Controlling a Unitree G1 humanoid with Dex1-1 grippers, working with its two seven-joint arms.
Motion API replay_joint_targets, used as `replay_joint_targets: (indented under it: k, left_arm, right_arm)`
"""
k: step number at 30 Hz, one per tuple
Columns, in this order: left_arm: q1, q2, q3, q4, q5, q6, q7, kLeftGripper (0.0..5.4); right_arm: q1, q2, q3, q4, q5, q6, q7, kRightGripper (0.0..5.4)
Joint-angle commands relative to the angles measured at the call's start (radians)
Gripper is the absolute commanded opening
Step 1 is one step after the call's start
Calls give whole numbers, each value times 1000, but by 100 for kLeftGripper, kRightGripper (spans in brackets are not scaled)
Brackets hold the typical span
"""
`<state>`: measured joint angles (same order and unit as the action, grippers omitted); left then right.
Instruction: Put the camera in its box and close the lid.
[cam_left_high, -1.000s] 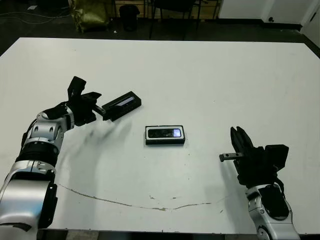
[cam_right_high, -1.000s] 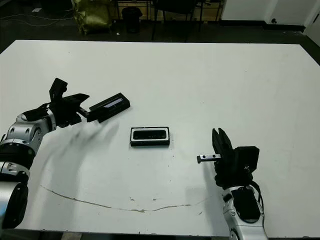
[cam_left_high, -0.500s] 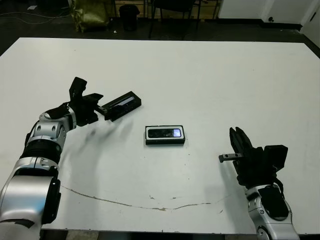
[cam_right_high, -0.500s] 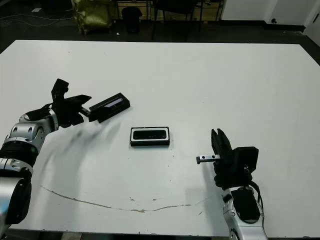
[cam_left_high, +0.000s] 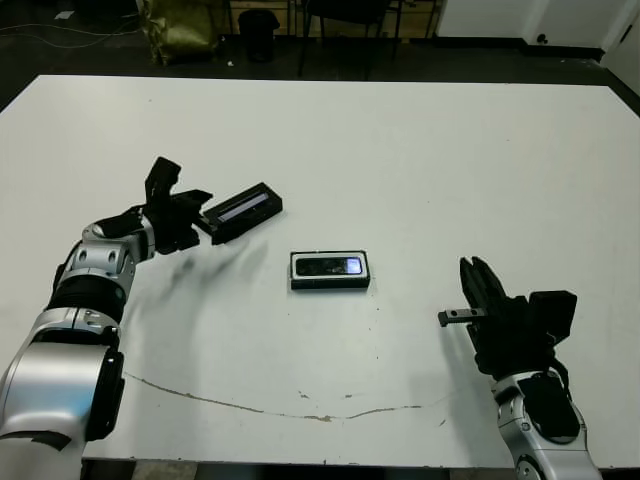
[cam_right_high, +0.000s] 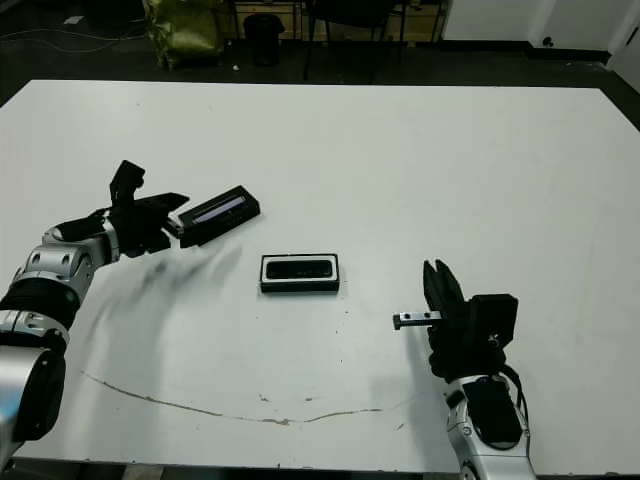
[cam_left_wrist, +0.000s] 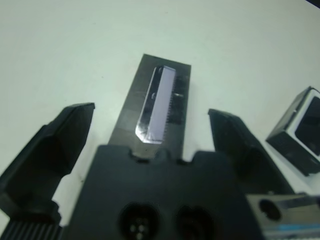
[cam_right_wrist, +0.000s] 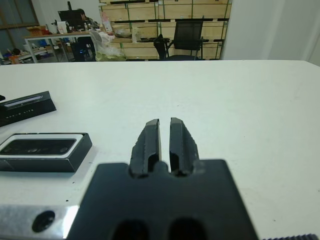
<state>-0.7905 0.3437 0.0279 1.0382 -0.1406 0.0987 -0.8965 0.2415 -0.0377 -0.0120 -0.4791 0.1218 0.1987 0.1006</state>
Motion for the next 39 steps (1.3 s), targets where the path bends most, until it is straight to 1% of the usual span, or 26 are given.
replay_joint_targets:
  k: [1,3,6,9,16,18,20,25,30,36,39]
  left_arm:
    - [-8,-3,-4,29,15,10,-7,538]
    - [-10,-3,-11,32,25,9,2,538]
    - [-9,-2,-25,38,49,-21,18,538]
    - [-15,-7,-12,53,38,5,21,538]
    - [-17,-9,-22,68,55,-13,24,538]
    - [-18,-10,-18,72,55,-3,30,538]
    - [-19,-12,-13,77,52,7,38,538]
    - [-7,-14,-25,73,77,-48,76,538]
    - [-6,-19,-22,84,82,-57,98,538]
    - [-1,-16,-38,99,116,-114,107,538]
    - [1,-13,-45,107,129,-147,97,538]
  right_arm:
    - [11,-6,1,-2,4,27,-3,0]
    - [12,-4,3,-12,4,40,-7,0]
    - [13,-5,4,-6,4,23,0,0]
    - [14,-6,2,-3,7,22,4,0]
    - [13,-7,-2,14,17,-4,19,0]
    - [12,-7,-5,19,26,-8,26,0]
    - [14,-6,-3,7,26,13,20,0]
    - [22,-2,9,-26,11,47,-4,0]
    - [17,-14,4,-6,19,19,11,0]
    - [17,-16,5,-16,8,34,1,0]
    - [15,-16,0,6,18,4,15,0]
